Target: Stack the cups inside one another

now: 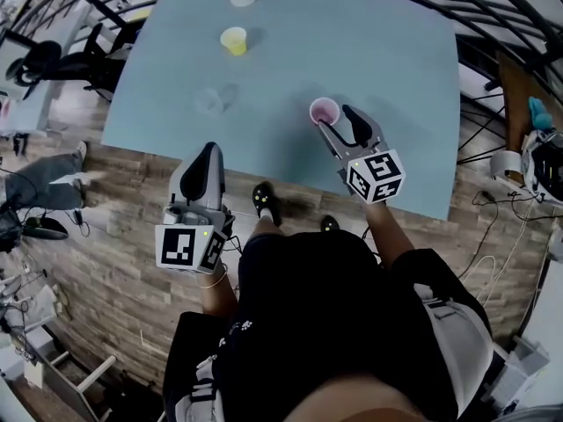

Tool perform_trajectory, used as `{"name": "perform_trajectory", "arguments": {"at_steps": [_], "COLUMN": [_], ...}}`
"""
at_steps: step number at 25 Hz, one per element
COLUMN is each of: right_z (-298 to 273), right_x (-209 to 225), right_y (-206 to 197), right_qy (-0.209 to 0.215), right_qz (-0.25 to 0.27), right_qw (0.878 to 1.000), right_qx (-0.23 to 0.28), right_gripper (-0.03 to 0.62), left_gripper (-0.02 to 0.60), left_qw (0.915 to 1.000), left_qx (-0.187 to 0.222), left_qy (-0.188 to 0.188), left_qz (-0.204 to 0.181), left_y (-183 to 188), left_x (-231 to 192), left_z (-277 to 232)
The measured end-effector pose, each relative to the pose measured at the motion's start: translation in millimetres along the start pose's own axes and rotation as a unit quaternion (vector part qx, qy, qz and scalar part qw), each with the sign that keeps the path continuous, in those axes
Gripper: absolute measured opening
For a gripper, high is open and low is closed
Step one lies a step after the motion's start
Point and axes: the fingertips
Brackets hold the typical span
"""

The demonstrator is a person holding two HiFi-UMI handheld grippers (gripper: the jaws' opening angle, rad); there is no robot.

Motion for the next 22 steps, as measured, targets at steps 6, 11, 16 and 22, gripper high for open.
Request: {"name": "perform_trajectory", "arguments": {"at_steps": [6,11,16,22], "right_z": [-18,-31,-42,-48], "right_x": [15,26,34,40], "right_y": [-25,-39,-53,-64], "right_qy": [-0.019,-0.039,-0.052,-0.064], "right_qz": [-0.003,0.000,-0.002,-0.011], "right_qw": [0.999,0.997,0.993,0.990], "right_qx": [-0.041,-0.073,-0.104,-0.123], "right_gripper": [0.279,0.342,0.364,0.367], "left_gripper": [-0.017,-0.017,-0.017,-0.017], "left_qw": [0.9999,0.9998,0.9998,0.9996], "left_qx": [-0.015,-0.014,-0.012,-0.020], "left_qy": [0.005,0.015,0.014,0.016], "left_qz": [-0.005,0.006,0.007,0.010], "left_y": [-3,-1,2,2], "left_x": [-18,-36,-49,-60], "left_z": [-10,-16,-22,-29]}}
Point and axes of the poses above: the fingertips, and each gripper's own axes: z backward along the fingers, x to its right, y out of its top, and after that the axes turned 15 degrees about y, right-handed
